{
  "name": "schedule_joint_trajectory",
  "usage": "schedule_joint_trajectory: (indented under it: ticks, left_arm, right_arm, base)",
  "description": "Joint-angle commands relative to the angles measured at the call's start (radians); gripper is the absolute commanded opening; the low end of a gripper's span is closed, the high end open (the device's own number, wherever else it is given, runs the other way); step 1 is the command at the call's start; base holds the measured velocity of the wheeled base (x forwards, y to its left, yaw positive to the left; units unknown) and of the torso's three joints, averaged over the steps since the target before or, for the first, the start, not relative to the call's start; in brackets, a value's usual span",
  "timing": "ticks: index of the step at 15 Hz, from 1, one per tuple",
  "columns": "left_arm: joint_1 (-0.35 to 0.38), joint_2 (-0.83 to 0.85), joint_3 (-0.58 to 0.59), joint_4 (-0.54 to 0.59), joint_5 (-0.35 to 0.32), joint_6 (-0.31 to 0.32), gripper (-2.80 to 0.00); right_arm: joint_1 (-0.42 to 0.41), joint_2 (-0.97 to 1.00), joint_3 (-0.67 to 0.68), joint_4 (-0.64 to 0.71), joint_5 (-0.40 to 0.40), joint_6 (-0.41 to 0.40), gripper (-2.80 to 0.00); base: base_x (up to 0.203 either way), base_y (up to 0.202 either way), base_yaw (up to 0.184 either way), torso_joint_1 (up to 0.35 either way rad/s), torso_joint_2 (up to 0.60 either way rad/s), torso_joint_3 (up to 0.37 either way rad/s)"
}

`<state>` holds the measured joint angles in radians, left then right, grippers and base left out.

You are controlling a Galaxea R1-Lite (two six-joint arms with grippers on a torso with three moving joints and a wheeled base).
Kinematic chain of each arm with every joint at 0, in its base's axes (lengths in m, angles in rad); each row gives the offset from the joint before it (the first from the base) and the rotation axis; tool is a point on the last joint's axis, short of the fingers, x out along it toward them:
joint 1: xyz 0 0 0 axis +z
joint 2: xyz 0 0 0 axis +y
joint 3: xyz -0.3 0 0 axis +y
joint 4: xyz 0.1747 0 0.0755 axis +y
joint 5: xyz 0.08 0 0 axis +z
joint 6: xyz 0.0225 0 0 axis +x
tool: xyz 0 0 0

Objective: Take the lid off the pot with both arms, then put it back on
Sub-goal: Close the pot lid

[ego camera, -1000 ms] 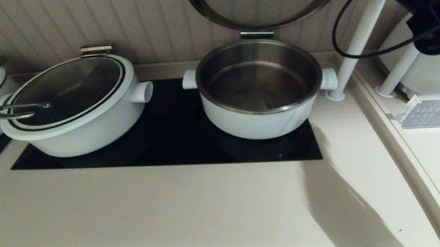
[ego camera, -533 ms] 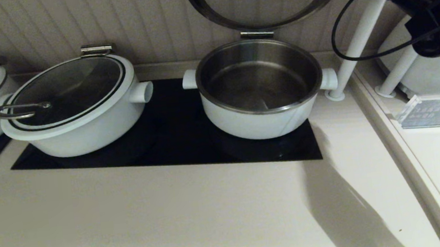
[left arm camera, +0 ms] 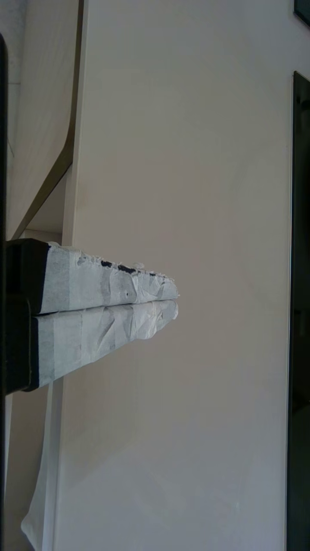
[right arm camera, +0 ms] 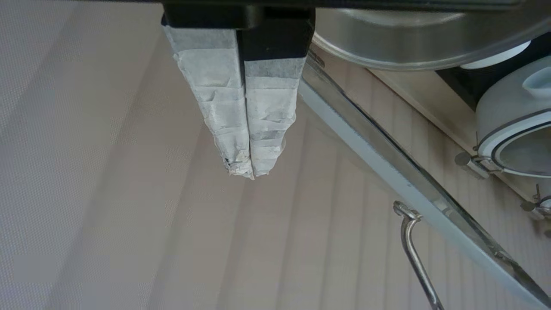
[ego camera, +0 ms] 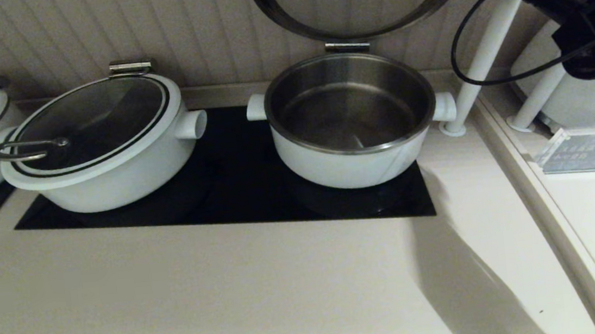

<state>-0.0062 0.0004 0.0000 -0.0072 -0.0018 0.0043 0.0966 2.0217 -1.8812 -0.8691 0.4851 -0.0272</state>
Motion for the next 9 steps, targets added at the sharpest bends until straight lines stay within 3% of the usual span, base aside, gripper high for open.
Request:
schedule_joint_trajectory:
  ticks: [1, 9]
  left_arm:
    - [0.0, 0.0, 0.0, 0.0, 0.0, 0.0, -2.8]
    - [0.0, 0.0, 0.0, 0.0, 0.0, 0.0, -2.8]
  right_arm:
    - [0.002, -0.02, 0.032, -0.006, 0.013, 0.0, -2.8]
    - [0.013, -0.055, 0.114, -0.016, 0.04, 0.0, -2.8]
  base:
    - [0.0, 0.0, 0.0, 0.0, 0.0, 0.0]
    - [0.0, 0.0, 0.0, 0.0, 0.0, 0.0]
